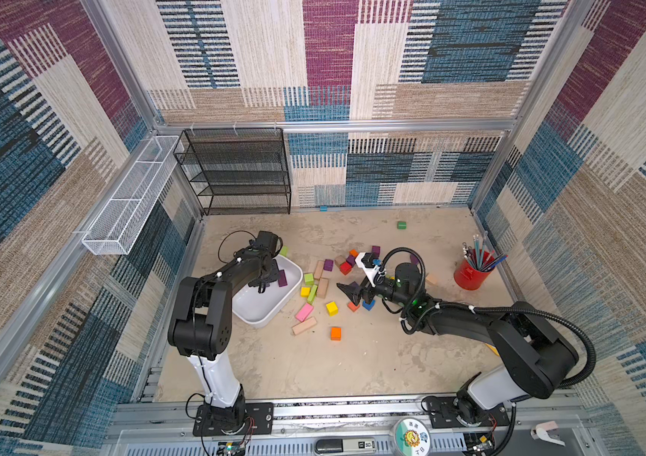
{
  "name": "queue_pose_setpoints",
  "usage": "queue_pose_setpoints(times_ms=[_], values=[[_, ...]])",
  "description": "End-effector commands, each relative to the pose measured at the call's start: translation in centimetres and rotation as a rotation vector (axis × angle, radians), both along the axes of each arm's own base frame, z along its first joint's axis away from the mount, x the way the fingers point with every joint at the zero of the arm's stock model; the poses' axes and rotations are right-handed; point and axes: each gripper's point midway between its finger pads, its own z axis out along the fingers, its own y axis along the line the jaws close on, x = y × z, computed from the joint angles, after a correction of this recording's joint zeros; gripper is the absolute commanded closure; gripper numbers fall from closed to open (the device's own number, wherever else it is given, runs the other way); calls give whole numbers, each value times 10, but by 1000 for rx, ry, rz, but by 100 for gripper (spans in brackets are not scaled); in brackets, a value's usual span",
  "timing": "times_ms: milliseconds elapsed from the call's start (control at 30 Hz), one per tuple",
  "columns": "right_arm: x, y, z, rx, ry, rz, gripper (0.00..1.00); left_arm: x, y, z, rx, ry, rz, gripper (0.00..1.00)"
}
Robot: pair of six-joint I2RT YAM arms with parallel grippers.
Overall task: Pick purple bricks into the storage bin
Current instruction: Place the building block in the storage box.
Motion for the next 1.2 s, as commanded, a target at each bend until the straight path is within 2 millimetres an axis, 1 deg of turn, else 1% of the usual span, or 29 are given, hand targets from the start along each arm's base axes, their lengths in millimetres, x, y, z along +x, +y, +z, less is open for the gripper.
queue_pose_setpoints(times_ms=[0,133,233,500,700,800,900,1067,1167], values=[[0,2,4,2,-18,9,0,3,3,13,11,-27,8,57],[1,3,4,1,-15,7,0,4,1,23,-1,-41,13,51],[1,2,4,1,-16,5,0,3,2,30,-3,-43,19,49],[1,1,6,7,-20,-4,0,-2,-2,56,-32,-84,8,46],[2,-1,8,13,-23,-16,0,-6,-8,74,-64,-123,-14,44],[4,-4,10,21,-31,-38,0,-6,-15,82,-79,-140,-40,43],[8,-7,11,24,-33,-72,0,-5,-26,88,-87,-152,-78,45],[11,-13,15,39,-42,-111,1,-2,-46,98,-78,-166,-160,47],[13,-17,18,50,-45,-142,0,-2,-62,105,-62,-177,-224,47]])
